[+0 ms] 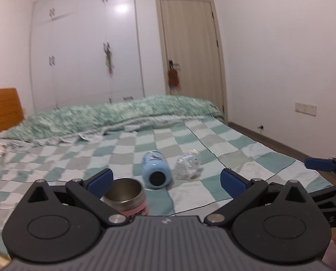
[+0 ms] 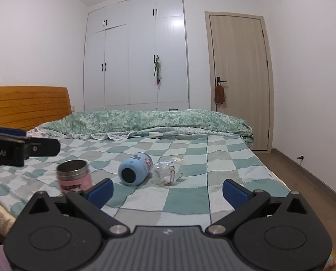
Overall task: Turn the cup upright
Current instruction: 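Move the left tool to the clear plastic cup and close on it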
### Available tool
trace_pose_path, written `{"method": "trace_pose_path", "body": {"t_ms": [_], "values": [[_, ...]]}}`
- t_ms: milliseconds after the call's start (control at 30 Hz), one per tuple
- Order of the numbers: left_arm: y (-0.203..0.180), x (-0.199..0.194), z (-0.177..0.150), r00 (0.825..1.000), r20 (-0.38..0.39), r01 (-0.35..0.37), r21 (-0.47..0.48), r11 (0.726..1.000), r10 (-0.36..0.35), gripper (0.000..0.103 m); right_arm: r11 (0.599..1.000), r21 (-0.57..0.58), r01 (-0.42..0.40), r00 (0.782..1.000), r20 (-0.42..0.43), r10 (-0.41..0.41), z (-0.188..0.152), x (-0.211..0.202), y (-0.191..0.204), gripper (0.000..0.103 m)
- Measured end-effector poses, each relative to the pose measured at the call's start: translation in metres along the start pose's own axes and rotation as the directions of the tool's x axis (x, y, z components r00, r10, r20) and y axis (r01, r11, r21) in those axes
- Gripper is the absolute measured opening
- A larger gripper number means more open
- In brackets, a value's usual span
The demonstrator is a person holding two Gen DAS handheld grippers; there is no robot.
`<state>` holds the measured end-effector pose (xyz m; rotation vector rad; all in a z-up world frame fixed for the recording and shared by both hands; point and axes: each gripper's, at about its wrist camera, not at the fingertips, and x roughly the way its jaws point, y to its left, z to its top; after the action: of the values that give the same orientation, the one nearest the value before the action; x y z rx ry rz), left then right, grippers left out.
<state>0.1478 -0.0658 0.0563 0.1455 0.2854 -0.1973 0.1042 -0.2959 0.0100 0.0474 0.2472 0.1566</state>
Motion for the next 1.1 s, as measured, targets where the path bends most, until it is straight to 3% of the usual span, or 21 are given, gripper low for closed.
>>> {"method": "trace_pose_path", "body": {"t_ms": [200, 367, 500, 633, 833, 1100], "values": [[-0.007, 0.064, 0.024, 0.995, -0.089, 0.047, 0.049, 0.998, -0.043, 0.103, 1.0, -0.016, -0.01, 0.999, -0.033, 0.009, 0.013, 0.052, -0.022, 0.103], [-0.013, 0.121, 0.044, 0.979, -0.188, 0.091, 0.051, 0.995, -0.08, 0.103, 0.998, -0.049, -0.027, 0.997, -0.068, 0.024, 0.023, 0.098, -0.04, 0.103], [-0.014, 0.173, 0.058, 0.953, -0.292, 0.1, 0.047, 0.994, -0.082, 0.103, 0.995, -0.08, -0.067, 0.992, -0.115, 0.057, 0.031, 0.136, -0.051, 0.103], [-0.026, 0.221, 0.068, 0.929, -0.365, 0.113, 0.111, 0.987, -0.065, 0.103, 0.986, -0.124, -0.114, 0.981, -0.173, 0.091, 0.041, 0.177, -0.062, 0.103], [-0.045, 0.292, 0.075, 0.872, -0.487, 0.163, 0.182, 0.97, -0.055, 0.103, 0.963, -0.169, -0.211, 0.946, -0.281, 0.158, 0.052, 0.237, -0.08, 0.103], [-0.063, 0.368, 0.057, 0.816, -0.578, 0.198, 0.247, 0.948, -0.02, 0.103, 0.932, -0.21, -0.295, 0.906, -0.372, 0.203, 0.041, 0.297, -0.087, 0.103]]}}
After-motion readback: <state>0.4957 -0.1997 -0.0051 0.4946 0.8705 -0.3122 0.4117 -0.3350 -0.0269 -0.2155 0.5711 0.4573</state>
